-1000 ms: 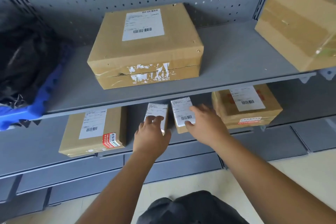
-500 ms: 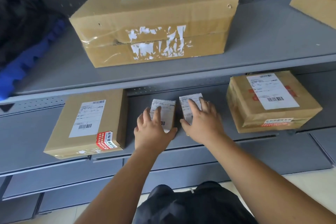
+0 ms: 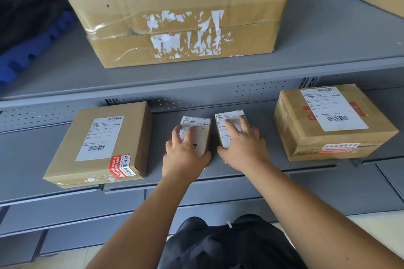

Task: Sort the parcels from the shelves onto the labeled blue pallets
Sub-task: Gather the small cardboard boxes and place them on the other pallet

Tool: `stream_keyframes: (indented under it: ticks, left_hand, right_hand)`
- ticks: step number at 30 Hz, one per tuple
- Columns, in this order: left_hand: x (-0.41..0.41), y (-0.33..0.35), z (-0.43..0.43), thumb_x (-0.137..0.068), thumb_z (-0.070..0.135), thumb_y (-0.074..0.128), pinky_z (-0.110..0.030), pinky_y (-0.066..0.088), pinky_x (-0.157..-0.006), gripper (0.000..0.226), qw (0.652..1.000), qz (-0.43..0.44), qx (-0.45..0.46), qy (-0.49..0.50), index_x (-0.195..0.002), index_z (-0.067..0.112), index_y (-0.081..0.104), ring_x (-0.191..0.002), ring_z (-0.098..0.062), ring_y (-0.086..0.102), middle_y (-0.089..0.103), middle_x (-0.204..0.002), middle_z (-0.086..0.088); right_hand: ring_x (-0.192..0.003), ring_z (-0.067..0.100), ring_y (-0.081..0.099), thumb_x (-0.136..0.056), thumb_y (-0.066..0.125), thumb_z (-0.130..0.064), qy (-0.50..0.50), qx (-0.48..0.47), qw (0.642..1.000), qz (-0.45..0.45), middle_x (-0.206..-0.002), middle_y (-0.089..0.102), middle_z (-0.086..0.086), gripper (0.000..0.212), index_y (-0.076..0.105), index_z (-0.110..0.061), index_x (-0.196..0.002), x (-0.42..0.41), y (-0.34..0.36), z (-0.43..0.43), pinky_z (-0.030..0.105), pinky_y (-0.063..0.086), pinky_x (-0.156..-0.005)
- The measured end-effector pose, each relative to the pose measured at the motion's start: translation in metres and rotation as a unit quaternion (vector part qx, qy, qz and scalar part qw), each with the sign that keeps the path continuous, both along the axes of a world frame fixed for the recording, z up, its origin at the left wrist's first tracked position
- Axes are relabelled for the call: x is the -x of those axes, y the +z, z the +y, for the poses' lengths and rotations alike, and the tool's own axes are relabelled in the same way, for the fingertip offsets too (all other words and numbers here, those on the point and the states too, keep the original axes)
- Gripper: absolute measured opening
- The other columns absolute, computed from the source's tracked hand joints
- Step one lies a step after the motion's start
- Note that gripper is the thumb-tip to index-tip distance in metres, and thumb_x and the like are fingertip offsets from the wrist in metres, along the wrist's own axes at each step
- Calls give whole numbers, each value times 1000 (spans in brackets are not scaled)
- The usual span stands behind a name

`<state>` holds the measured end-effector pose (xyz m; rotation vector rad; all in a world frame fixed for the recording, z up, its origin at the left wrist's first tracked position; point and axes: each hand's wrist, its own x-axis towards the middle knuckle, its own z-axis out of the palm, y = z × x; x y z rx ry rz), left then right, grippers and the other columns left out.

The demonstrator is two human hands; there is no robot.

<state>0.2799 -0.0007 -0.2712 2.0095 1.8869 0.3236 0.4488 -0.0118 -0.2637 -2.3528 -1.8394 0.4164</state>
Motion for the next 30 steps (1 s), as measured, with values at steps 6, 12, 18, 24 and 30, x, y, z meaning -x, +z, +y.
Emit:
stream_keyframes:
  ticks: [6, 12, 18, 24, 30]
  left_hand:
    - [7, 26, -13, -85, 64, 62, -50, 47, -101, 75, 1000, 4, 8, 13, -150, 38, 34, -136, -31, 37, 21, -158, 6]
    - [20, 73, -35, -87, 62, 61, -53, 48, -104, 76, 999, 10, 27, 16, -152, 37, 32, -137, -32, 37, 22, -160, 4]
    - [36, 117, -61, -87, 62, 60, -53, 45, -108, 77, 999, 11, 48, 24, -153, 36, 32, -139, -33, 36, 24, -159, 2]
    - [42, 136, -86, -87, 62, 60, -51, 47, -104, 77, 998, 8, 51, 28, -154, 35, 34, -140, -33, 34, 27, -159, 1]
    - [47, 150, -124, -85, 67, 59, -51, 48, -102, 74, 994, -9, 28, 104, -149, 37, 38, -138, -33, 35, 31, -153, 5]
  right_hand:
    - [-128, 38, 41, -80, 59, -55, -6, 14, 1000, -10, -162, 23, 2, 72, 34, -38, -146, 2, 26, -13, 46, 39, -100]
    - [-126, 38, 41, -81, 58, -51, -14, 21, 1000, 6, -159, 27, 2, 68, 37, -37, -145, 9, 72, -33, 44, 41, -97]
    - [-128, 37, 40, -83, 58, -50, -5, 34, 999, 6, -161, 26, 1, 68, 36, -39, -146, 22, 119, -59, 44, 41, -97]
    - [-128, 35, 40, -82, 56, -51, 17, 30, 999, 10, -159, 28, -2, 68, 36, -40, -146, 30, 139, -79, 45, 42, -96]
    - [-124, 36, 43, -80, 57, -50, 62, 12, 998, 30, -155, 35, -1, 71, 35, -30, -145, 37, 155, -103, 46, 42, -93]
